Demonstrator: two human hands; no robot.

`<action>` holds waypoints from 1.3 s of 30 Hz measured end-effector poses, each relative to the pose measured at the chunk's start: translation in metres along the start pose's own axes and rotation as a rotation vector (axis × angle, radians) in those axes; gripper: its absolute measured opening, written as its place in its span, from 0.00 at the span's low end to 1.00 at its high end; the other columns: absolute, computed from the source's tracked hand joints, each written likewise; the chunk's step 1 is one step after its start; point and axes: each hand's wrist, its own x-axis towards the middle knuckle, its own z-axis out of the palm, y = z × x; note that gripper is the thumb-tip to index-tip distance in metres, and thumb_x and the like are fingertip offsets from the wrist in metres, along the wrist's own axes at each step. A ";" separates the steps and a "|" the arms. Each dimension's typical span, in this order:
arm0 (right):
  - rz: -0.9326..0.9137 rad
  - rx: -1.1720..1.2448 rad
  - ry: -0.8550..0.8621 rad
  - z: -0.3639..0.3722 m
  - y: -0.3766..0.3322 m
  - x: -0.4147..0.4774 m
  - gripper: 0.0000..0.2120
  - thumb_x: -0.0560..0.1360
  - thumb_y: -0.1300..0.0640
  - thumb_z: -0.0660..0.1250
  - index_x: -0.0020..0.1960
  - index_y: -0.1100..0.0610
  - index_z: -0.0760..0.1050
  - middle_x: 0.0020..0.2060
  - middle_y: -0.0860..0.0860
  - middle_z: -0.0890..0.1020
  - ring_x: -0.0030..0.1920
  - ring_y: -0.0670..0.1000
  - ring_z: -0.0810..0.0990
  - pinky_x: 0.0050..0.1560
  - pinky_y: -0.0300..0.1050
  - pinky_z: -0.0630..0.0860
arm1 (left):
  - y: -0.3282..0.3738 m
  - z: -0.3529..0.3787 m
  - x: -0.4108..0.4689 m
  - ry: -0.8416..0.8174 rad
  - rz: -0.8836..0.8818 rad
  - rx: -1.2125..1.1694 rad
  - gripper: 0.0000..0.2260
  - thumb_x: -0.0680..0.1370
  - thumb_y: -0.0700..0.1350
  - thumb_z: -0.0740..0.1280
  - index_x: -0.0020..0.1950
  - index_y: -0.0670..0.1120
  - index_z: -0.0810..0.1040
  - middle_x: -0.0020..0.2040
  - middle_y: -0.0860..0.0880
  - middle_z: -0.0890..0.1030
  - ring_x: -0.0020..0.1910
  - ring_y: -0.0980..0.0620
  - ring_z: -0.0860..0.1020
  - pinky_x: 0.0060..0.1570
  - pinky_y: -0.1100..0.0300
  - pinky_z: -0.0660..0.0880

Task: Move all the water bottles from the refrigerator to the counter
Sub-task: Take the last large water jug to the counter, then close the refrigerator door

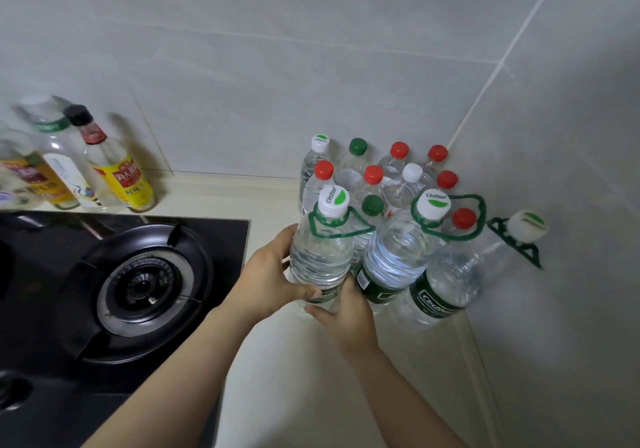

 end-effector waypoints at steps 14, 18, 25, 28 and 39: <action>-0.119 -0.355 0.050 -0.057 -0.047 -0.039 0.31 0.72 0.51 0.71 0.73 0.50 0.65 0.62 0.46 0.79 0.61 0.48 0.78 0.61 0.42 0.73 | 0.036 -0.034 -0.051 0.127 0.099 0.201 0.35 0.68 0.47 0.78 0.71 0.53 0.67 0.60 0.57 0.77 0.57 0.60 0.76 0.58 0.64 0.74; -0.224 -0.351 0.129 -0.091 -0.090 -0.052 0.20 0.74 0.49 0.71 0.65 0.48 0.74 0.56 0.43 0.82 0.55 0.44 0.80 0.55 0.37 0.76 | 0.076 -0.058 -0.057 0.178 0.227 0.194 0.29 0.69 0.47 0.77 0.67 0.56 0.70 0.58 0.60 0.78 0.56 0.63 0.77 0.58 0.67 0.74; -0.432 -0.386 0.323 -0.149 -0.180 -0.071 0.17 0.74 0.46 0.70 0.62 0.46 0.75 0.54 0.38 0.81 0.50 0.37 0.77 0.50 0.27 0.71 | 0.155 -0.099 -0.064 0.255 0.471 0.150 0.27 0.70 0.46 0.76 0.65 0.58 0.71 0.58 0.60 0.78 0.56 0.67 0.77 0.58 0.71 0.72; -0.501 -0.381 0.417 -0.166 -0.211 -0.079 0.18 0.73 0.47 0.72 0.61 0.49 0.77 0.52 0.42 0.83 0.49 0.41 0.80 0.52 0.38 0.78 | 0.178 -0.115 -0.069 0.282 0.539 0.145 0.28 0.69 0.49 0.77 0.67 0.55 0.72 0.58 0.61 0.79 0.56 0.67 0.77 0.58 0.71 0.73; -0.618 -0.336 0.566 -0.206 -0.271 -0.099 0.18 0.73 0.49 0.71 0.62 0.48 0.77 0.53 0.41 0.81 0.52 0.42 0.79 0.57 0.44 0.78 | 0.230 -0.144 -0.084 0.333 0.692 0.157 0.26 0.71 0.48 0.75 0.67 0.56 0.72 0.59 0.61 0.79 0.58 0.64 0.77 0.60 0.62 0.75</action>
